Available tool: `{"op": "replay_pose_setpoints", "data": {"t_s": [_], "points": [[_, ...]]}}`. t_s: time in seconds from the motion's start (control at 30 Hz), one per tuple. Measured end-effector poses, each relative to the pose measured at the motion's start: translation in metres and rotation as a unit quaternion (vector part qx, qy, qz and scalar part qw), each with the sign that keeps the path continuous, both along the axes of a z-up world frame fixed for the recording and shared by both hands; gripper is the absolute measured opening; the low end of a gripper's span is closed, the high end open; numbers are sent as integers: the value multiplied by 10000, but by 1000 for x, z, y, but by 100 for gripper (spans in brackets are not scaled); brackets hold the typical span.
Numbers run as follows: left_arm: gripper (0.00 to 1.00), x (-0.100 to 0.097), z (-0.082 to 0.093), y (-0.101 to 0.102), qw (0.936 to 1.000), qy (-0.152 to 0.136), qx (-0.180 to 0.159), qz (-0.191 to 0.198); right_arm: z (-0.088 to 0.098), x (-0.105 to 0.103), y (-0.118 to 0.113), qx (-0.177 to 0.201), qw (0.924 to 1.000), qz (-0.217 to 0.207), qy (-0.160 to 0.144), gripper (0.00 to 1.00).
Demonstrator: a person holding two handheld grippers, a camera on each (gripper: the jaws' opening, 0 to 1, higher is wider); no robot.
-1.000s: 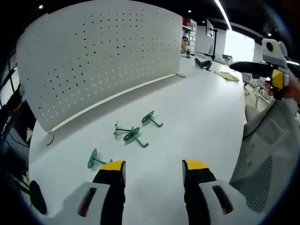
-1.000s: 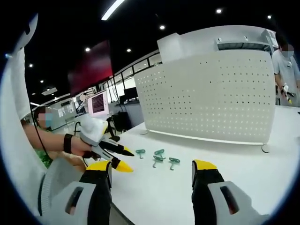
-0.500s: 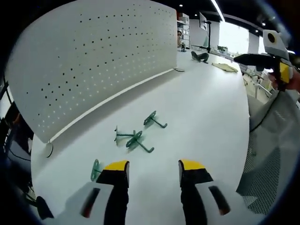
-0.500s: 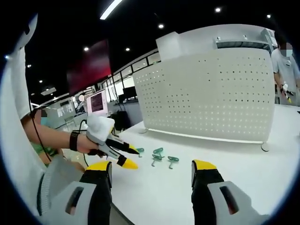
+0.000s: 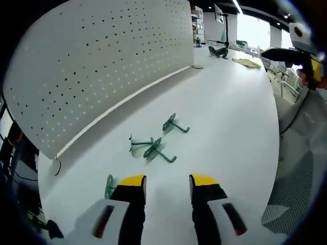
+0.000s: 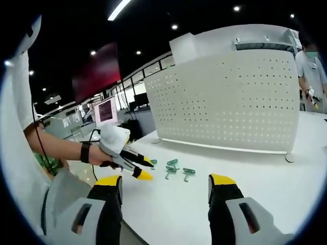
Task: Insert the hook assembly into the mounting plate slot until the hook locks in place.
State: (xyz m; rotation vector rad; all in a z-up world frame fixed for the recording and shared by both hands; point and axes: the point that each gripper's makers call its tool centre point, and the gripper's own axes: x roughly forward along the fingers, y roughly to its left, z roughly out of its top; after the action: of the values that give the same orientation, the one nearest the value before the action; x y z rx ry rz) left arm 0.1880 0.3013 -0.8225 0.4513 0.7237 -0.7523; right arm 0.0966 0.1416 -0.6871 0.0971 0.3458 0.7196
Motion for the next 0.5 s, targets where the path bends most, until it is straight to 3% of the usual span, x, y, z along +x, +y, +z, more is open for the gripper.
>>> {"op": "replay_pose_setpoints", "data": {"t_s": [0.5], "points": [[31,21,2,4,9991,-176,294,-235,-3,-2,-2,55,10000,-34,55,68]]}}
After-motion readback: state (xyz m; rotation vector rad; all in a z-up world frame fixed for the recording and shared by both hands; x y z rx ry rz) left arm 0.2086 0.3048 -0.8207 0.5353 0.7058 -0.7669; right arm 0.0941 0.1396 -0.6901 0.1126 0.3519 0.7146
